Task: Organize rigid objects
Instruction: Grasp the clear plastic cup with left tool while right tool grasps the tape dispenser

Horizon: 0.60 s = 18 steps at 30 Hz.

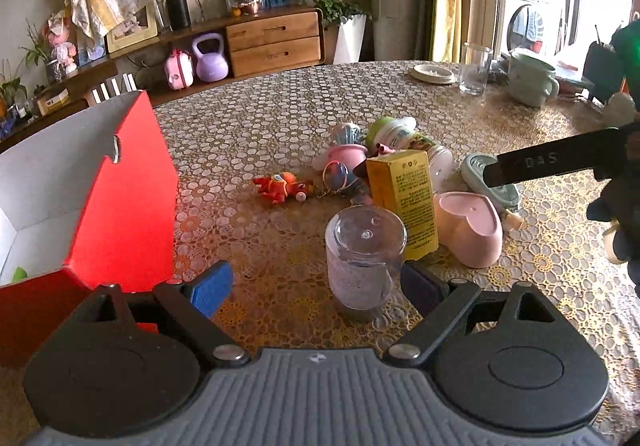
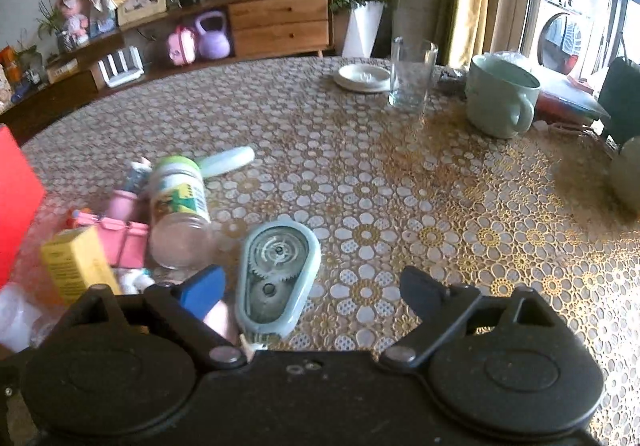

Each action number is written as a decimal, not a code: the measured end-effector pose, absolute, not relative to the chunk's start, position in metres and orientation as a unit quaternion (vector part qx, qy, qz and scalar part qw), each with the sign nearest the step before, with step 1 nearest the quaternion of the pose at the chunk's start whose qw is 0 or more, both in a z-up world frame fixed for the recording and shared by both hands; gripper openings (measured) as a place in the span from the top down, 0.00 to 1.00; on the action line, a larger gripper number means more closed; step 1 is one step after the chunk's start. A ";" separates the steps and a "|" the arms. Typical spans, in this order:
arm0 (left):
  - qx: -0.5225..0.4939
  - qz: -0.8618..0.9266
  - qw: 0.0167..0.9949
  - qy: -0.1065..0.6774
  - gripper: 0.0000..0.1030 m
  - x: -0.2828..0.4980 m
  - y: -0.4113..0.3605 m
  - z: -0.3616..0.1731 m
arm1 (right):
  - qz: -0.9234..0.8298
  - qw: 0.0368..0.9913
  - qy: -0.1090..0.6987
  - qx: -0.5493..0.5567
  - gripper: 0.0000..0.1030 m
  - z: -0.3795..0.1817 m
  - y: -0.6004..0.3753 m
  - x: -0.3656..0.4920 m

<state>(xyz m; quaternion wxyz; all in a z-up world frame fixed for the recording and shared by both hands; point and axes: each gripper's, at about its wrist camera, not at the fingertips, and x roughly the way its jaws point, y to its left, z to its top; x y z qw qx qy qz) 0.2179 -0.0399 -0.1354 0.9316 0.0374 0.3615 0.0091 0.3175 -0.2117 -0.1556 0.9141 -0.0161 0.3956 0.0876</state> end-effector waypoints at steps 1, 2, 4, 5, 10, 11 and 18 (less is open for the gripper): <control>0.041 0.009 0.932 0.361 0.11 0.219 -0.040 -0.137 | 0.089 0.913 0.397 -0.018 0.12 -0.158 -0.210 0.318; 0.045 0.009 0.931 0.362 0.11 0.220 -0.041 -0.139 | 0.089 0.913 0.398 -0.019 0.12 -0.159 -0.209 0.319; 0.050 0.008 0.930 0.365 0.11 0.223 -0.044 -0.142 | 0.089 0.912 0.400 -0.025 0.18 -0.161 -0.206 0.322; 0.051 0.007 0.930 0.364 0.11 0.223 -0.045 -0.143 | 0.087 0.911 0.401 -0.027 0.20 -0.162 -0.204 0.323; 0.057 0.004 0.931 0.361 0.12 0.226 -0.046 -0.146 | 0.086 0.912 0.400 -0.030 0.26 -0.165 -0.200 0.327; 0.059 0.003 0.931 0.360 0.17 0.226 -0.047 -0.146 | 0.087 0.911 0.401 -0.031 0.29 -0.166 -0.198 0.327; 0.085 -0.014 0.930 0.357 0.44 0.225 -0.059 -0.148 | 0.089 0.911 0.401 -0.037 0.39 -0.167 -0.193 0.330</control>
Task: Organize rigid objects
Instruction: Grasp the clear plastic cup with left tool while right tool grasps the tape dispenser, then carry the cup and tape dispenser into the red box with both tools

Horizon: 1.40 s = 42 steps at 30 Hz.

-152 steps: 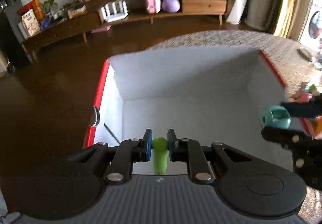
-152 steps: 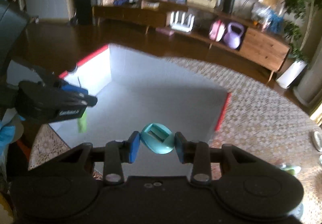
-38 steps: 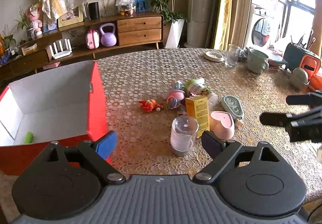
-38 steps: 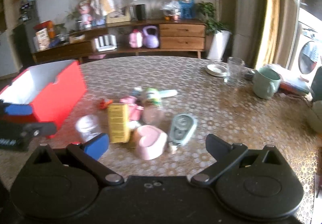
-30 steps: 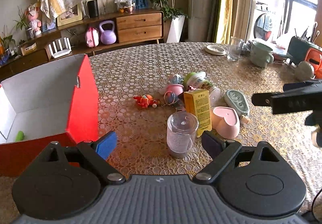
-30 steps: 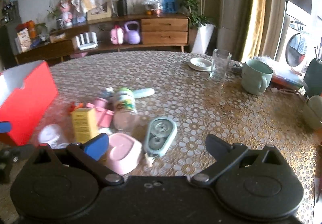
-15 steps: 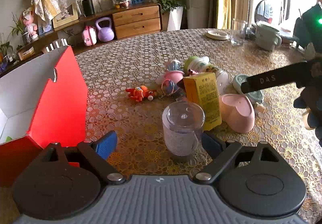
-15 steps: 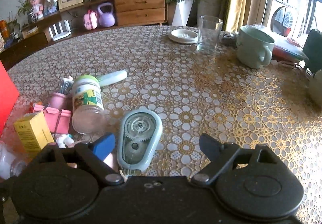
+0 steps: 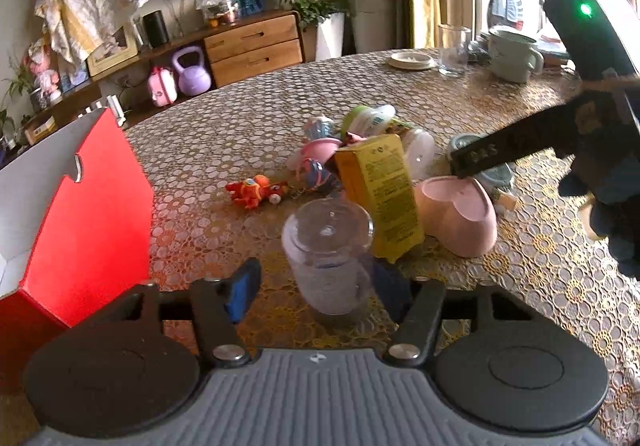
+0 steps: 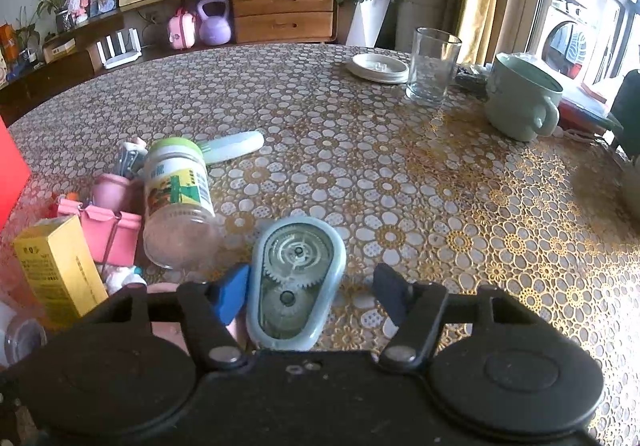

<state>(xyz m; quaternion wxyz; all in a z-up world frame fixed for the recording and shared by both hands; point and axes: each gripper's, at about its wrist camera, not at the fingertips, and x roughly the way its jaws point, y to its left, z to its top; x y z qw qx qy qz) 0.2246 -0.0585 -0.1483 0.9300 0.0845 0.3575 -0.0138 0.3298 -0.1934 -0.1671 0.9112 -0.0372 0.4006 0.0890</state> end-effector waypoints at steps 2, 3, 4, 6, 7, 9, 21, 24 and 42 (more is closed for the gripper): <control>0.087 -0.020 0.928 0.361 0.54 0.225 -0.060 -0.150 | 0.090 0.911 0.400 -0.039 0.43 -0.166 -0.193 0.330; 0.088 -0.022 0.927 0.363 0.58 0.225 -0.061 -0.151 | 0.090 0.912 0.399 -0.040 0.46 -0.166 -0.192 0.330; 0.091 -0.022 0.927 0.364 0.60 0.225 -0.062 -0.151 | 0.090 0.912 0.399 -0.041 0.47 -0.166 -0.192 0.330; 0.104 -0.023 0.926 0.363 0.60 0.224 -0.065 -0.152 | 0.091 0.912 0.398 -0.043 0.51 -0.165 -0.191 0.329; 0.111 -0.024 0.925 0.362 0.60 0.224 -0.066 -0.152 | 0.089 0.912 0.397 -0.046 0.51 -0.165 -0.191 0.329; 0.117 -0.025 0.924 0.362 0.60 0.224 -0.068 -0.152 | 0.085 0.914 0.393 -0.051 0.51 -0.164 -0.192 0.328; 0.096 -0.012 0.921 0.378 0.60 0.221 -0.054 -0.144 | 0.101 0.919 0.375 -0.065 0.51 -0.133 -0.199 0.294; 0.093 -0.013 0.922 0.375 0.60 0.216 -0.051 -0.137 | 0.115 0.920 0.369 -0.068 0.51 -0.123 -0.202 0.280; 0.042 -0.002 0.916 0.400 0.60 0.174 -0.004 -0.083 | 0.224 0.911 0.343 -0.050 0.51 -0.048 -0.168 0.199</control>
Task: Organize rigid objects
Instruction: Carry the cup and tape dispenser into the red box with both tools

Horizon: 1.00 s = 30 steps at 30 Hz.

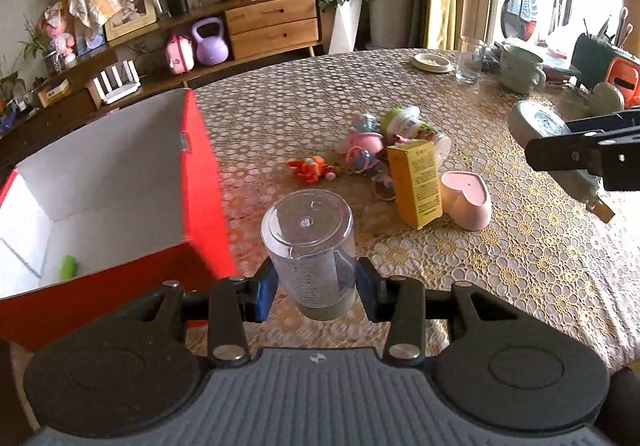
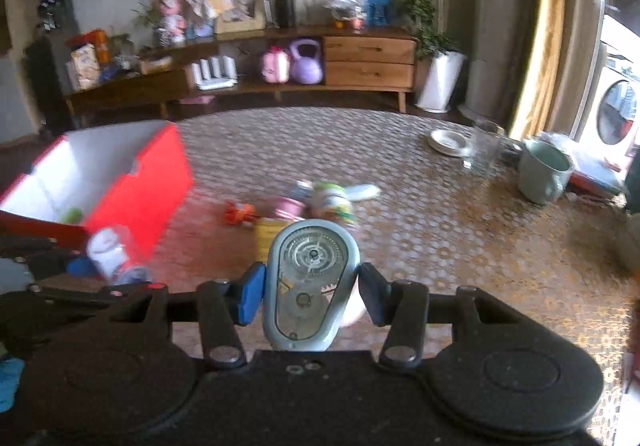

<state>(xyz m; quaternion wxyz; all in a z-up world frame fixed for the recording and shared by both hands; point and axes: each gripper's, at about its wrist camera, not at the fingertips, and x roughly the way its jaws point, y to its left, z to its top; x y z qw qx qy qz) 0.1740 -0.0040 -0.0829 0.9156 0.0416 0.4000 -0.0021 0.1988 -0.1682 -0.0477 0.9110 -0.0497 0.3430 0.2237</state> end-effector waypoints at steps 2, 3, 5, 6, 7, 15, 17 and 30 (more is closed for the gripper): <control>0.038 -0.001 0.916 0.399 0.60 0.168 0.005 -0.073 | 0.236 0.909 0.338 -0.052 0.51 -0.040 -0.160 0.193; 0.034 -0.002 0.917 0.398 0.60 0.164 0.010 -0.067 | 0.241 0.909 0.336 -0.053 0.51 -0.037 -0.155 0.190; 0.027 -0.002 0.917 0.398 0.60 0.160 0.018 -0.057 | 0.251 0.908 0.330 -0.060 0.51 -0.030 -0.145 0.184; 0.026 0.000 0.917 0.398 0.60 0.157 0.023 -0.052 | 0.256 0.907 0.328 -0.063 0.51 -0.027 -0.140 0.182; 0.026 0.001 0.917 0.398 0.60 0.155 0.027 -0.048 | 0.260 0.907 0.326 -0.065 0.51 -0.024 -0.136 0.179; 0.012 0.026 0.919 0.394 0.59 0.145 0.066 -0.022 | 0.288 0.903 0.305 -0.099 0.51 -0.009 -0.095 0.170; 0.009 0.033 0.919 0.393 0.59 0.144 0.076 -0.018 | 0.294 0.901 0.299 -0.108 0.51 -0.005 -0.082 0.171; -0.019 0.099 0.906 0.411 0.59 0.162 0.170 -0.011 | 0.340 0.886 0.272 -0.157 0.51 -0.002 0.012 0.182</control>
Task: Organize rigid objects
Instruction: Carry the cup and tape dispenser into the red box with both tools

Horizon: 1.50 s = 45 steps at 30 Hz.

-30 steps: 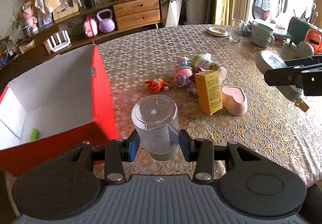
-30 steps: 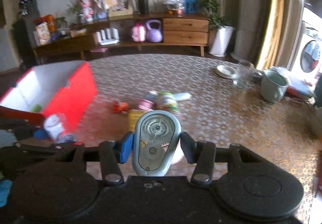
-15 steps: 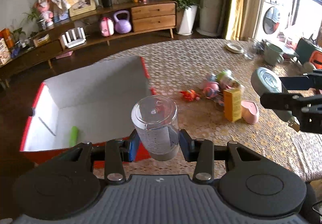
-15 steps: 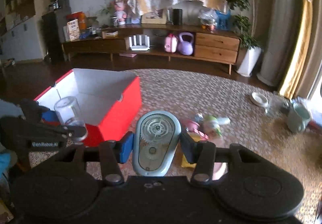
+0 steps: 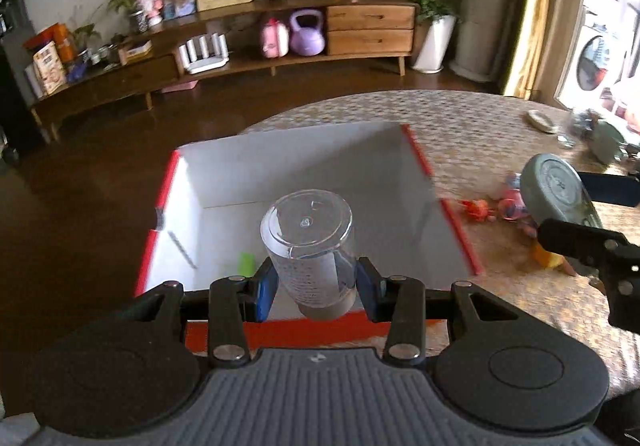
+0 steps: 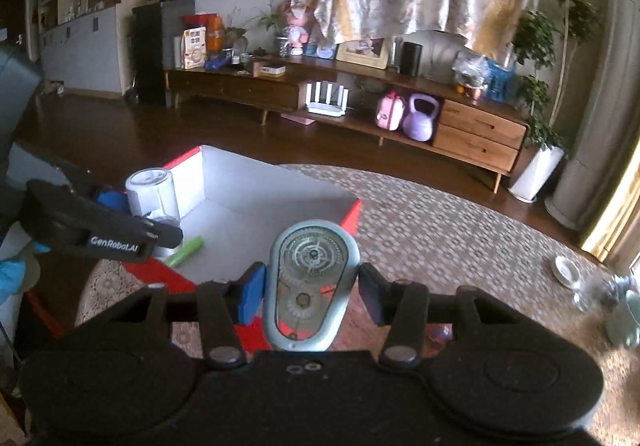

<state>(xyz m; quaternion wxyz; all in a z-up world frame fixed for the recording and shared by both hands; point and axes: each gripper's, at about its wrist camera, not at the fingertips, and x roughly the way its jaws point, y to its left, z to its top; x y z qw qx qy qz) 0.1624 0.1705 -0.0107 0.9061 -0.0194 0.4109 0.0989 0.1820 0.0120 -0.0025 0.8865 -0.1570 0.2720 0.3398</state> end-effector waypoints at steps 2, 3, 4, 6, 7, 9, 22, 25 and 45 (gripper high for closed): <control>-0.024 0.104 0.901 0.419 0.59 0.171 0.185 -0.014 | 0.339 0.886 0.271 -0.162 0.51 -0.006 0.025 0.187; -0.025 0.109 0.900 0.422 0.59 0.175 0.191 -0.016 | 0.339 0.886 0.272 -0.163 0.51 -0.007 0.030 0.189; -0.022 0.114 0.897 0.427 0.59 0.180 0.197 -0.019 | 0.338 0.885 0.275 -0.163 0.51 -0.010 0.037 0.193; -0.022 0.124 0.892 0.434 0.59 0.188 0.209 -0.024 | 0.338 0.883 0.282 -0.163 0.51 -0.016 0.045 0.197; -0.021 0.124 0.889 0.441 0.59 0.193 0.214 -0.027 | 0.338 0.881 0.287 -0.163 0.51 -0.020 0.051 0.201; -0.021 0.126 0.884 0.451 0.59 0.202 0.223 -0.034 | 0.336 0.878 0.298 -0.166 0.51 -0.029 0.062 0.208; 0.014 0.106 0.850 0.515 0.59 0.247 0.233 -0.089 | 0.321 0.853 0.353 -0.211 0.51 -0.087 0.122 0.231; 0.022 0.095 0.846 0.525 0.59 0.251 0.228 -0.097 | 0.318 0.845 0.366 -0.226 0.51 -0.095 0.129 0.232; 0.024 0.078 0.826 0.558 0.59 0.269 0.223 -0.118 | 0.306 0.837 0.383 -0.242 0.51 -0.103 0.142 0.231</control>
